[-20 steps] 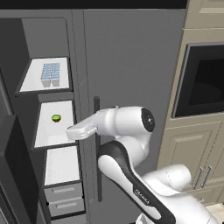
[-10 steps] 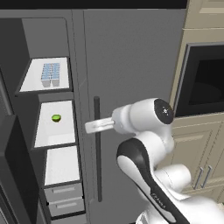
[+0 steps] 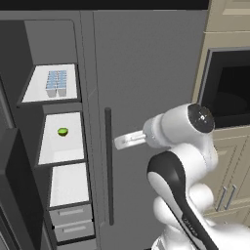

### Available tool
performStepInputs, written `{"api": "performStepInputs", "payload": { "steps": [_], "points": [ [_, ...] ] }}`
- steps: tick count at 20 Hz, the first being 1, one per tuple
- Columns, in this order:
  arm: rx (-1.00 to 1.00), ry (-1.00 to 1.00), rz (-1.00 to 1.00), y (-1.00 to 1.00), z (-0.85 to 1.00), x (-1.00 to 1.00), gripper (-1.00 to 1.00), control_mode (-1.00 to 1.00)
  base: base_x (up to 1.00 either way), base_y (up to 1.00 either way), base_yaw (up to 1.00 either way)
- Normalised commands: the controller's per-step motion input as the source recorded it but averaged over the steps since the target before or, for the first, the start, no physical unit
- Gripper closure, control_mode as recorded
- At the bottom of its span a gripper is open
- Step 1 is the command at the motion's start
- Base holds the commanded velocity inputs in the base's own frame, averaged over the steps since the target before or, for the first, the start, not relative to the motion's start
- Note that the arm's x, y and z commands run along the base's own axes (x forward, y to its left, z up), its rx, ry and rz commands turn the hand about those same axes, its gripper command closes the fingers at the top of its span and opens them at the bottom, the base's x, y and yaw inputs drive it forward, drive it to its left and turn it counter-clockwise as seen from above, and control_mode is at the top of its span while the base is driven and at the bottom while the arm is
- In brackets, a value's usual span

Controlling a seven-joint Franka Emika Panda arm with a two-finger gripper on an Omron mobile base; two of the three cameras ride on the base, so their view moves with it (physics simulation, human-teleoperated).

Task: Open the freezer door, pick up the ice cube tray from the freezer, and place it on the dining counter.

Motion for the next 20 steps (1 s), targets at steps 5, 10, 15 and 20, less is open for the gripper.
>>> {"api": "performStepInputs", "payload": {
  "steps": [5,10,15,20],
  "points": [
    [-0.06,0.02,-0.03,-0.69,0.0,-0.31,-1.0,-1.0,0.0,0.0,0.0],
    [0.0,0.04,-0.05,-0.76,0.01,-0.27,-1.0,-1.0,0.0,0.0,0.0],
    [0.0,0.01,-0.13,-0.64,0.06,-0.29,-1.0,-1.0,0.0,0.0,0.0],
    [-0.01,0.05,-0.17,-0.54,0.04,-0.13,-1.0,-1.0,0.0,0.0,0.0]
  ]
}}
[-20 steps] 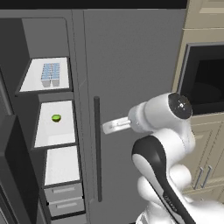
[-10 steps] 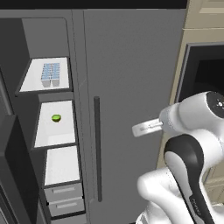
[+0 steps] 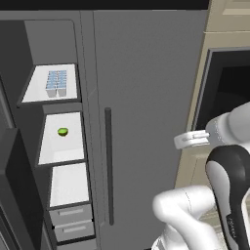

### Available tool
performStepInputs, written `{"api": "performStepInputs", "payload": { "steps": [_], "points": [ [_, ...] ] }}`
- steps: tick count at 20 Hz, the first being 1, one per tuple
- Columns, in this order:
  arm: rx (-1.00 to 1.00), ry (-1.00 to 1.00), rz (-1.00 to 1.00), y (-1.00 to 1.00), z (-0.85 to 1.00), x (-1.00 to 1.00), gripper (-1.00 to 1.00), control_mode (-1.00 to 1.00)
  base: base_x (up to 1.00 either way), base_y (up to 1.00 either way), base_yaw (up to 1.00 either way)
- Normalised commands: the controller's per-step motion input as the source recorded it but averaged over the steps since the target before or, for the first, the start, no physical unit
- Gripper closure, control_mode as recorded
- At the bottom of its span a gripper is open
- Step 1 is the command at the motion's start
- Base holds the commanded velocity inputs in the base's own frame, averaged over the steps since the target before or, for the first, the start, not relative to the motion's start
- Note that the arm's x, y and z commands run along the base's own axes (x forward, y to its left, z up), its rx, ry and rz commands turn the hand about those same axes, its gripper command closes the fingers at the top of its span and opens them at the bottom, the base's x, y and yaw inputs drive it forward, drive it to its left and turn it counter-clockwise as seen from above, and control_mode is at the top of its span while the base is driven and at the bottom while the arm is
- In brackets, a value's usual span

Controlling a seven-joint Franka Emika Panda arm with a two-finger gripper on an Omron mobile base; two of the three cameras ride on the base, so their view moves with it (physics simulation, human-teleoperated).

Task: Open the freezer door, pick up the ice cube tray from the freezer, and place it on the dining counter.

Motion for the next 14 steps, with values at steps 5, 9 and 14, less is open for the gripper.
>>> {"api": "performStepInputs", "payload": {
  "steps": [5,9,14],
  "points": [
    [-0.02,0.01,-0.11,-0.39,0.0,-0.07,-1.0,-1.0,0.0,0.0,0.0],
    [0.0,0.0,0.0,-0.07,0.0,0.0,-1.0,-1.0,0.0,0.0,0.0],
    [0.0,0.0,0.0,0.09,0.0,0.0,-1.0,-1.0,0.0,0.0,0.0]
  ]
}}
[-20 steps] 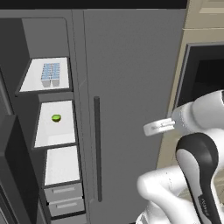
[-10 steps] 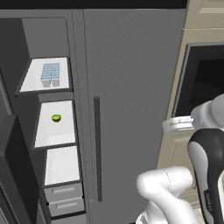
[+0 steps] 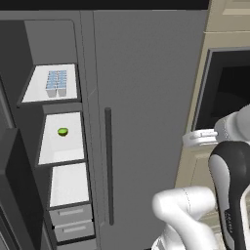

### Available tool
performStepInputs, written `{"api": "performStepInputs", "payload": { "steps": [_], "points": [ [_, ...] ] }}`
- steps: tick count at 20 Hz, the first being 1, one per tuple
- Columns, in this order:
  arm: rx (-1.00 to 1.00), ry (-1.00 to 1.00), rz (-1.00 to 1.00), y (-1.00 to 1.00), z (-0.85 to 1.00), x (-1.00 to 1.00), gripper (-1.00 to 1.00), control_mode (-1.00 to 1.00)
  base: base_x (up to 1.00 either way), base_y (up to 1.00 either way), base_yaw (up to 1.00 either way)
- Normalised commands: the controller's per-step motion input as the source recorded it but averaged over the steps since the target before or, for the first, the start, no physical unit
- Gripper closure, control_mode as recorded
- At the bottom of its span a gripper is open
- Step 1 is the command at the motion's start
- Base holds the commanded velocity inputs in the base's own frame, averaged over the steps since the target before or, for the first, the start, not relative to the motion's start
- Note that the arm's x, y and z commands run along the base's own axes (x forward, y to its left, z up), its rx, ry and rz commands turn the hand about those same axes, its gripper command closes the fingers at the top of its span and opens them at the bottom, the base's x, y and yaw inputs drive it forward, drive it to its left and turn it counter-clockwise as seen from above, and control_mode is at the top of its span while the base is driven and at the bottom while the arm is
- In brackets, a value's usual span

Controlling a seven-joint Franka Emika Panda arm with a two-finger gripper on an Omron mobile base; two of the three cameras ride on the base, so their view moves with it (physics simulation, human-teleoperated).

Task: Open the freezer door, pick up the ice cube tray from the freezer, and place it on the dining counter.

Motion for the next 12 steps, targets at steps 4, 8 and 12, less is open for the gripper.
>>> {"api": "performStepInputs", "payload": {
  "steps": [4,8,12],
  "points": [
    [-0.02,0.0,0.0,0.11,0.0,-0.05,-1.0,-1.0,0.0,0.0,0.0],
    [-0.01,0.0,0.0,0.05,0.0,-0.02,-1.0,-1.0,0.0,0.0,0.0],
    [0.0,0.0,0.0,0.0,0.0,-0.01,-1.0,-1.0,0.0,0.0,0.0]
  ]
}}
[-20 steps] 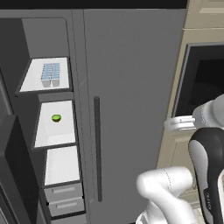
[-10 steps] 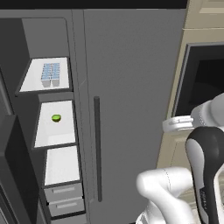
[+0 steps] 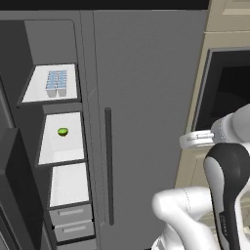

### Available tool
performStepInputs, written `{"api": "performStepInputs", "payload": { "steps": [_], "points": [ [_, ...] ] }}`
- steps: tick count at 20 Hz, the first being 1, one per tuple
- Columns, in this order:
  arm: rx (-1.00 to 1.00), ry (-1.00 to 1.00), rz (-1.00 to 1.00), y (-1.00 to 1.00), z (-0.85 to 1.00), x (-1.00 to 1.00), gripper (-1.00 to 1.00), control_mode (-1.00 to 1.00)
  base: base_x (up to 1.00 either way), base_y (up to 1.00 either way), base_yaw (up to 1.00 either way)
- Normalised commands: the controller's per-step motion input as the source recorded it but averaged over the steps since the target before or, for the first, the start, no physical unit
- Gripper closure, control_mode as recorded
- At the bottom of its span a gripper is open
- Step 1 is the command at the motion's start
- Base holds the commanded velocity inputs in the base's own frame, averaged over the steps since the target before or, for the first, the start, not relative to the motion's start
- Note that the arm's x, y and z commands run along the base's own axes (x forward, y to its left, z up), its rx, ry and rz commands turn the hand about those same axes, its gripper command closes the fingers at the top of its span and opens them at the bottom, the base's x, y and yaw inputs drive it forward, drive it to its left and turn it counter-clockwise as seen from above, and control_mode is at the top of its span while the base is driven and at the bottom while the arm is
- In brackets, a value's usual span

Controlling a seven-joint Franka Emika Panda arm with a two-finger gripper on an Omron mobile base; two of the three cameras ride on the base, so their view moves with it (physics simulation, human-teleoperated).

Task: Open the freezer door, pick up the ice cube tray from the freezer, and place it on the dining counter.

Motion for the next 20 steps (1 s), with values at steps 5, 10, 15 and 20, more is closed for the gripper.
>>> {"api": "performStepInputs", "payload": {
  "steps": [5,10,15,20],
  "points": [
    [0.0,0.0,0.0,0.0,0.0,-0.01,-1.0,-1.0,0.0,0.0,0.0],
    [0.0,0.0,0.0,0.0,0.0,-0.01,-1.0,-1.0,0.0,0.0,0.0],
    [0.0,0.0,0.0,0.0,0.0,-0.02,-1.0,-1.0,0.0,0.0,0.0],
    [0.0,0.0,0.0,0.0,0.0,-0.05,-1.0,1.0,-0.34,0.0,0.0]
  ]
}}
